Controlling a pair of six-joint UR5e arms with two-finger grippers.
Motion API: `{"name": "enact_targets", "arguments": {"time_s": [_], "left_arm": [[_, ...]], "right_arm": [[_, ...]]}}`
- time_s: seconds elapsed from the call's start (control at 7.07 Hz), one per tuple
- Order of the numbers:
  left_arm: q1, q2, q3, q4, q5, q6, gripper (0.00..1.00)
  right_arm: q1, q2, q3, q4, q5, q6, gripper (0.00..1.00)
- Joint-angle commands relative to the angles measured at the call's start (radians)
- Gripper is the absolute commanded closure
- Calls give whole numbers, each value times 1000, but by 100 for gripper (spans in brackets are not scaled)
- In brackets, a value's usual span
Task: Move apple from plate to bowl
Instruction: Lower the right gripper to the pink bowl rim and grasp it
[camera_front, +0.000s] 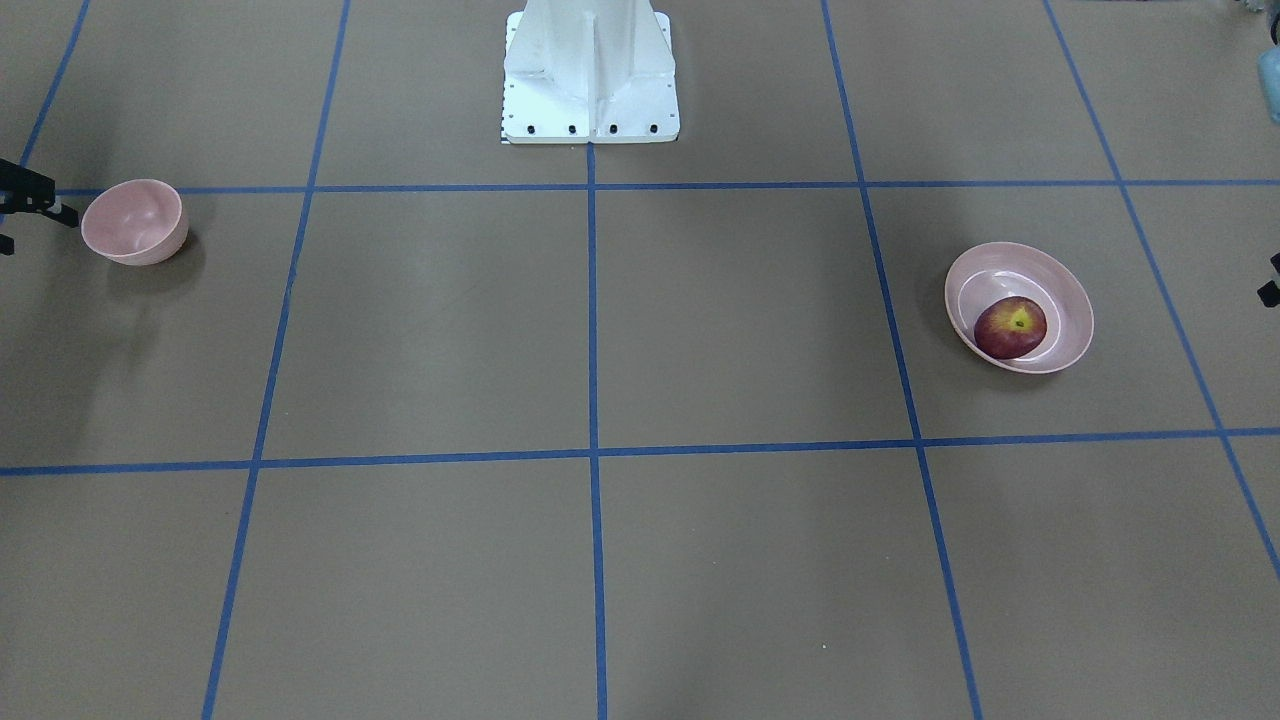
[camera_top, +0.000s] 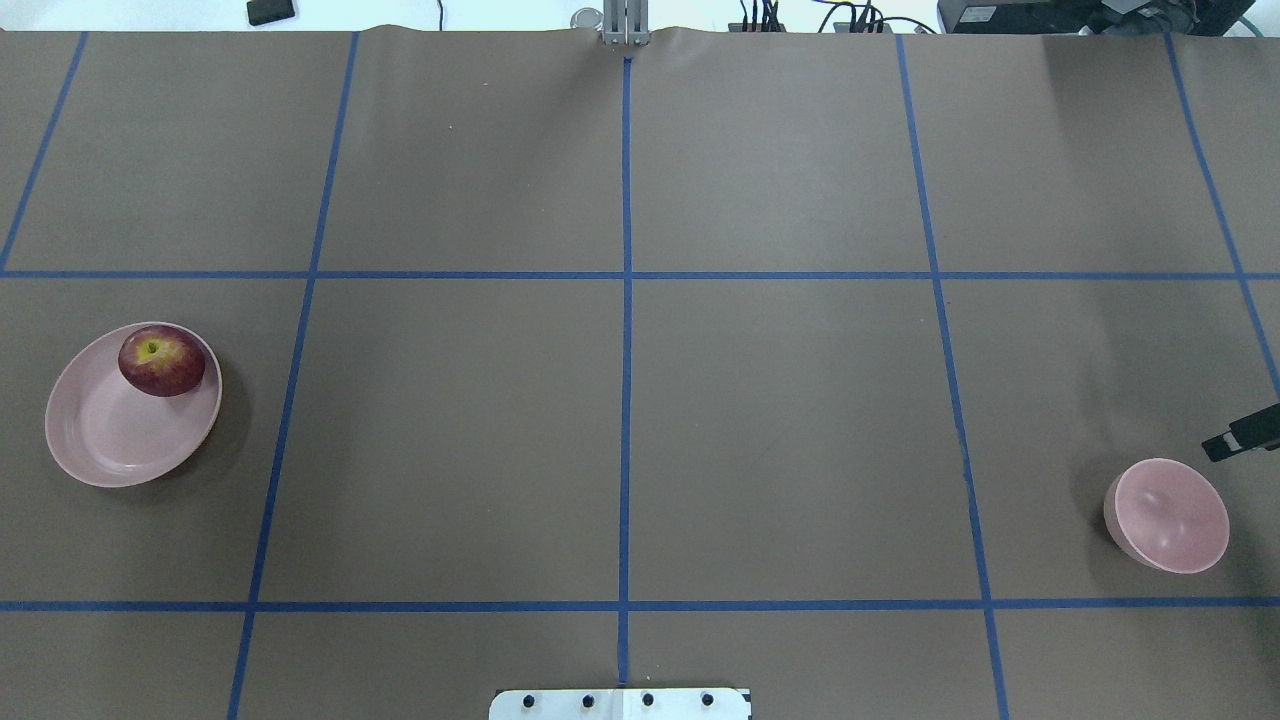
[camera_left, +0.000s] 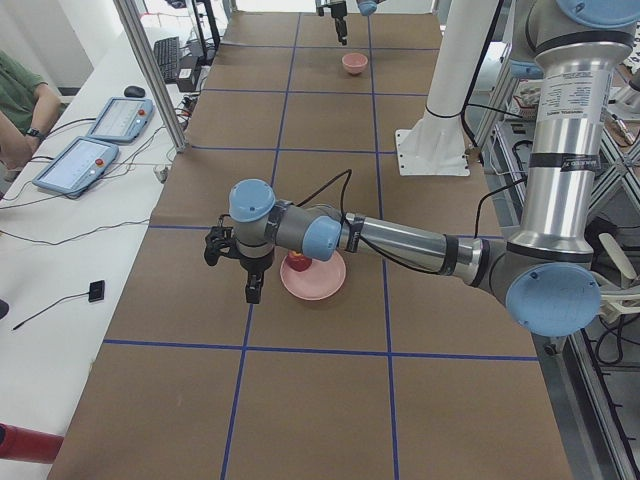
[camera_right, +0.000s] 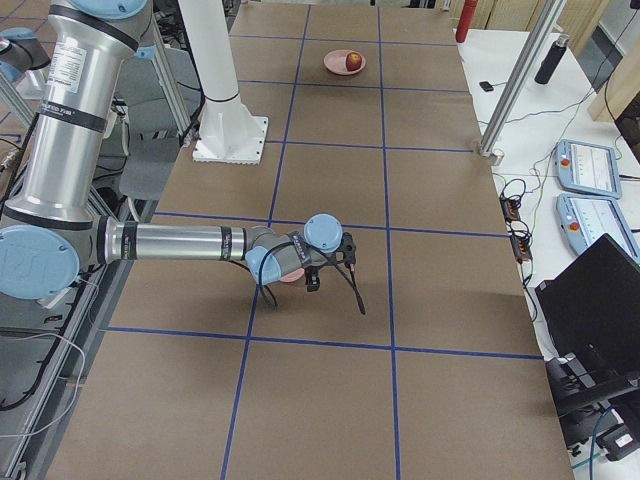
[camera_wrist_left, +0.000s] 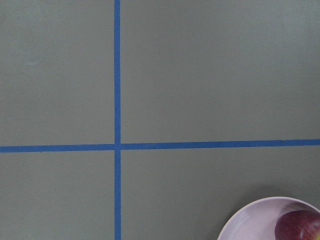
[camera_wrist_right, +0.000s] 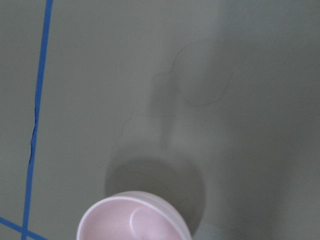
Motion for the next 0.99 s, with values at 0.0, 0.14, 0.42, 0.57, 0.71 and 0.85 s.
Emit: {"name": "enact_targets", "arguments": {"time_s": [0.0,0.14,0.42,0.57,0.71,0.85], "left_arm": [[1,-3,0,1,0,-1,1],[1,-3,0,1,0,-1,1],[1,-3,-1,-1,0,-1,1],[1,-3,-1,-1,0,1,1],[1,-3,-1,-1,0,1,1],[1,-3,-1,-1,0,1,1]], "right_arm": [[-68,-11,-11,33,-3,35,0],[-85,-11,-25,33,-9,35,0],[-120,-9,-47,33,-63,35,0],[-128,-8,-50,33,-66,35,0],[-133,-6,-57,33,-68,35,8],[-133,-3,-65,35,-68,34,58]]}}
